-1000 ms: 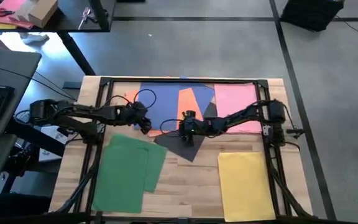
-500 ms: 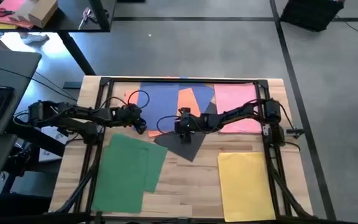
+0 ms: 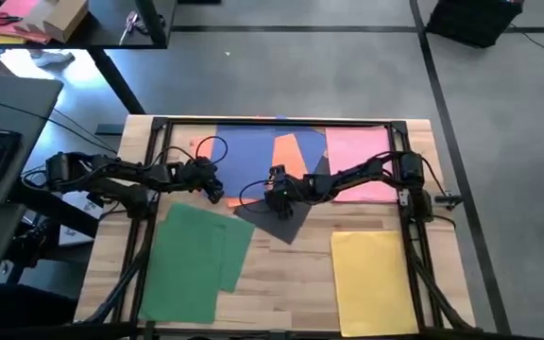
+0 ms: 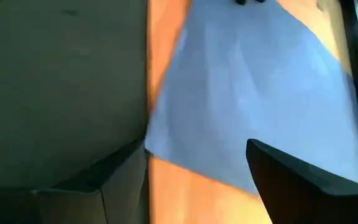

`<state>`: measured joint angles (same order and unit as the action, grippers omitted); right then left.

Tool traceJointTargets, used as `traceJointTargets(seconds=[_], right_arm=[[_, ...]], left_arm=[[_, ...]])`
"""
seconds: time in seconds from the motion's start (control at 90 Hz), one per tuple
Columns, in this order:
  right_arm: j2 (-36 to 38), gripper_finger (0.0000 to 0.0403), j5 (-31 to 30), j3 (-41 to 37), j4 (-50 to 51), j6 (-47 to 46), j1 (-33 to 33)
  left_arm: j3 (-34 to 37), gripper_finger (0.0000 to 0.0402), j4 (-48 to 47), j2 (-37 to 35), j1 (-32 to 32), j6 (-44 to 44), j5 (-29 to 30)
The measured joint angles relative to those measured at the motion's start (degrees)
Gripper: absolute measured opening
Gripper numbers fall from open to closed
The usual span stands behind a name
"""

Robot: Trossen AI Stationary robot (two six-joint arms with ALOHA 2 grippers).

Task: Organize paper
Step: Move the blue paper to the bottom middle of the table

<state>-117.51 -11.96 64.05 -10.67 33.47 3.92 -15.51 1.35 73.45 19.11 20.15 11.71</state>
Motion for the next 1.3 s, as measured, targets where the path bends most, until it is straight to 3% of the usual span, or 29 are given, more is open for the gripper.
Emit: traceJointTargets(seconds=[0.244,0.444,0.589,0.822,1.056,1.3], right_arm=[[0.4,0.0243,-0.1,1.6,0.1,-0.9,-1.1],[0.5,0.0182,-0.4,4.0,4.3,-1.5,-0.9],[0.2,0.0143,2.8,4.2,8.5,-3.3,-0.5],[0.1,0.0135,5.6,4.2,9.6,-1.9,-0.4],[-2.9,0.0132,2.4,4.3,5.7,-1.5,-0.4],[-2.8,0.0083,1.5,4.3,6.1,-1.5,-1.7]], left_arm=[[0.0,0.0168,0.1,0.0,0.0,-0.8,-0.8],[0.0,0.0168,0.1,0.0,0.0,-1.0,-0.8],[0.0,0.0168,0.2,0.0,-0.1,-1.8,-0.9],[0.1,0.0168,0.3,0.0,-0.1,-1.9,-0.9],[0.1,0.0168,0.2,0.0,-0.1,-1.9,-1.0],[0.1,0.0168,0.3,0.0,-0.2,-2.9,-0.9]])
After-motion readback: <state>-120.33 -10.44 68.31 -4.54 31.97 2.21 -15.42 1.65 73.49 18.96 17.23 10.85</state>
